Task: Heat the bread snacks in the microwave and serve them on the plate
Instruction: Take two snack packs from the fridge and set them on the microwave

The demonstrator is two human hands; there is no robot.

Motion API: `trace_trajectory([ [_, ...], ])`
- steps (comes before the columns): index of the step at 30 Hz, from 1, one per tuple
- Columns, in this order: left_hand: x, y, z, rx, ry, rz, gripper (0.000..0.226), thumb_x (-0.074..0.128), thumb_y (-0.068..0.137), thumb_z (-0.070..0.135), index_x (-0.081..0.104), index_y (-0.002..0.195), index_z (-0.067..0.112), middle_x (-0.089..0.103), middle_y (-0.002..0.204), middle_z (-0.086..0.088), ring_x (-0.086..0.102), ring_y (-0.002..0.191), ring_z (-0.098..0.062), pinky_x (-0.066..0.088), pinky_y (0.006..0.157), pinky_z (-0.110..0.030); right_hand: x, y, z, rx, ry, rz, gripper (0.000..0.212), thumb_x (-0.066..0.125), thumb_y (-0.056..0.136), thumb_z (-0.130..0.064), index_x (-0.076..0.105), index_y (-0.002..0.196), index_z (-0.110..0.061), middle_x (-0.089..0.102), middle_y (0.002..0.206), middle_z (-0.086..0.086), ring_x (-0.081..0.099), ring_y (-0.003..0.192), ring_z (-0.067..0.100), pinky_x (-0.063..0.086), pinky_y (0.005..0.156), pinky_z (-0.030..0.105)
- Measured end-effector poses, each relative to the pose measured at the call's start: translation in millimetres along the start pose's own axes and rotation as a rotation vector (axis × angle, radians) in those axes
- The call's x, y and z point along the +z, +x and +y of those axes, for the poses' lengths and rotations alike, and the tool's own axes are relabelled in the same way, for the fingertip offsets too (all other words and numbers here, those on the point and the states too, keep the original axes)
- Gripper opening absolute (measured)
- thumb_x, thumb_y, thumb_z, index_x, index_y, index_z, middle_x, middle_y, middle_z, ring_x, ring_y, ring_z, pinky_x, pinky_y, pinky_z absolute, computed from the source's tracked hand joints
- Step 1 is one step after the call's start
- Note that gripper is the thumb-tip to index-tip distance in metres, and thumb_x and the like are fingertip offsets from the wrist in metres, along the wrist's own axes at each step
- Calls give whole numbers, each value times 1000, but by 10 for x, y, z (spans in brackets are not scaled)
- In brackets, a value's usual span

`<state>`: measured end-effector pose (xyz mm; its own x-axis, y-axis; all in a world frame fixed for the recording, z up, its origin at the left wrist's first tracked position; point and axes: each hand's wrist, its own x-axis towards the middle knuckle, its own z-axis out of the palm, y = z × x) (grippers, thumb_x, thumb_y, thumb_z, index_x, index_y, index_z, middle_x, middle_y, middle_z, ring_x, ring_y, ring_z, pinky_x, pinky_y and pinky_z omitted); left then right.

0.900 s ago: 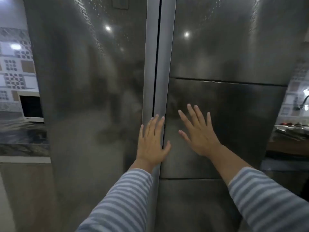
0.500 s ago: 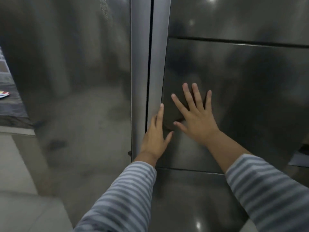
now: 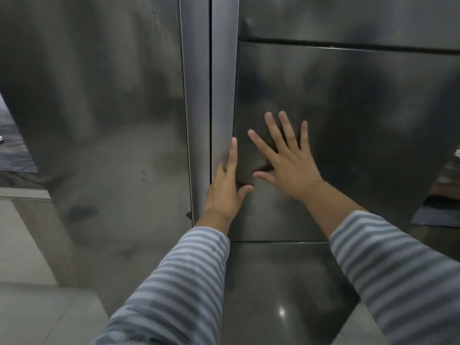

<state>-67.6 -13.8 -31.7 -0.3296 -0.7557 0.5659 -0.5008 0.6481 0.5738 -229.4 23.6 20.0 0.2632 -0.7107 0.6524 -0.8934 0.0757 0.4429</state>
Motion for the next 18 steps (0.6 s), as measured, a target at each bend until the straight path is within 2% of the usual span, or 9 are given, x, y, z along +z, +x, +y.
trace_trajectory([
  [4, -154, -290, 175, 30, 6, -29, 116, 67, 86, 24, -36, 124, 64, 44, 129, -14, 60, 99, -34, 54, 81, -47, -285, -195, -85, 42, -8, -8, 104, 70, 73, -56, 10, 152, -28, 4, 160, 14, 2, 146, 37, 10, 110, 69],
  [6, -243, -474, 289, 41, -48, -57, 111, 61, 85, 19, -32, 127, 63, 45, 119, -10, 60, 87, -30, 55, 76, -47, -477, -315, -172, 92, -7, -42, 104, 73, 73, -51, 10, 152, -27, 4, 160, 15, 2, 147, 36, 12, 109, 69],
  [8, -354, -654, 410, 59, -82, -106, 109, 57, 83, 13, -30, 131, 60, 44, 116, -9, 58, 83, -27, 54, 77, -46, -690, -456, -258, 142, 11, -93, 101, 72, 76, -47, 9, 152, -27, 2, 160, 15, 1, 147, 35, 13, 110, 67],
  [10, -468, -841, 511, 71, -98, -171, 111, 56, 83, 7, -31, 133, 56, 42, 128, -13, 58, 90, -25, 53, 81, -43, -925, -619, -345, 189, 28, -148, 95, 68, 80, -44, 9, 152, -26, -1, 161, 13, 1, 148, 33, 13, 111, 64],
  [13, -637, -1128, 618, 113, -201, -272, 113, 55, 83, 3, -31, 136, 53, 36, 148, -11, 56, 114, -30, 51, 90, -41, -1303, -880, -493, 260, 46, -244, 86, 59, 88, -42, 4, 153, -29, -8, 161, 9, -6, 148, 29, 6, 114, 60],
  [14, -702, -1215, 648, 111, -216, -326, 112, 56, 85, 3, -31, 137, 51, 41, 145, -10, 58, 113, -29, 50, 90, -38, -1424, -971, -540, 284, 56, -284, 84, 56, 90, -41, 2, 153, -30, -12, 161, 7, -10, 148, 28, 2, 115, 59],
  [16, -852, -1357, 712, 107, -177, -438, 108, 56, 88, 5, -30, 140, 45, 56, 130, -14, 64, 99, -26, 51, 90, -39, -1676, -1136, -630, 324, 57, -343, 79, 53, 92, -38, 2, 152, -31, -20, 159, 6, -18, 146, 26, -2, 115, 57],
  [18, -1020, -1492, 776, 128, -66, -498, 98, 54, 88, 7, -16, 147, 41, 63, 116, -9, 65, 84, -21, 54, 85, -42, -1926, -1280, -708, 354, 52, -352, 73, 53, 92, -33, 11, 152, -30, -18, 159, 7, -18, 146, 27, -4, 115, 56],
])
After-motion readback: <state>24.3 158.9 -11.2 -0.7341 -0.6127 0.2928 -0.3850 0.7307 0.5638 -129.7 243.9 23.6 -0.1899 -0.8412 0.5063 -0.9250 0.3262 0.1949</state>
